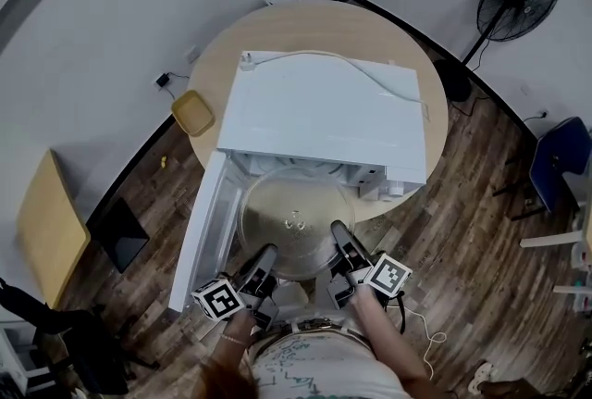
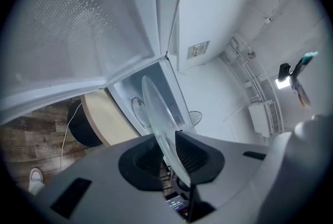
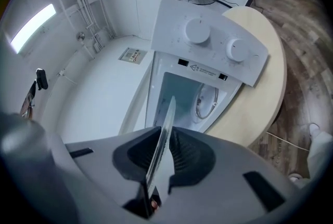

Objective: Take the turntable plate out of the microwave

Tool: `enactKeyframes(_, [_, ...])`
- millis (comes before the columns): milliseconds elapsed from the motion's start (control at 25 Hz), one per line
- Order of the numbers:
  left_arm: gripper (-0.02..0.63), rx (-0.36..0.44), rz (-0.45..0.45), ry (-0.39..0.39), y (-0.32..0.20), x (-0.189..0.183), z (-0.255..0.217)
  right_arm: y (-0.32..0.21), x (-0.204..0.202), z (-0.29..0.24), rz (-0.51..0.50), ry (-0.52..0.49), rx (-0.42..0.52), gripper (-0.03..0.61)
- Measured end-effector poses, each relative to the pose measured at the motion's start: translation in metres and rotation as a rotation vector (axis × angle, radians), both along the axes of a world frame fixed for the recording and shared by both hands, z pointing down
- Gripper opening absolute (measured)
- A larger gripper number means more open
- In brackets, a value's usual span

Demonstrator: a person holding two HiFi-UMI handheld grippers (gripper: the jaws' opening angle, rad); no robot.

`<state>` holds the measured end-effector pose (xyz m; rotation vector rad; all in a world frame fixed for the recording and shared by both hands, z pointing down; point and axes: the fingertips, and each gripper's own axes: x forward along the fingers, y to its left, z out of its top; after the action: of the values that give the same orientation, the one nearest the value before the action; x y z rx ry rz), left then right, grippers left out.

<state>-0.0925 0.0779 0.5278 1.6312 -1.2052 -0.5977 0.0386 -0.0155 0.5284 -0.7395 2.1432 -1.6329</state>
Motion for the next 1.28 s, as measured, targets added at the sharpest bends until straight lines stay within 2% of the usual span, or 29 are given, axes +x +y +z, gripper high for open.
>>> enactKeyframes(200, [0.075, 0.021, 0.01, 0.031, 0.011, 0.0, -0.021, 0.01, 0.001, -0.029, 0.019, -0.037, 0.026, 0.041])
enactKeyframes(360, [0.074, 0.083, 0.021, -0.021, 0.013, -0.005, -0.049, 0.014, -0.004, -0.049, -0.004, -0.056, 0.062, 0.04])
enactKeyframes(560, [0.074, 0.136, 0.016, -0.037, 0.006, -0.013, -0.073, 0.004, -0.013, -0.079, -0.024, -0.068, 0.11, 0.038])
enactKeyframes(880, [0.074, 0.19, 0.011, -0.047, -0.038, -0.022, -0.1, -0.042, -0.023, -0.106, -0.026, -0.068, 0.125, 0.037])
enactKeyframes(1280, [0.077, 0.174, 0.021, -0.006, -0.105, -0.027, -0.102, -0.108, -0.029, -0.116, -0.008, -0.003, 0.144, 0.04])
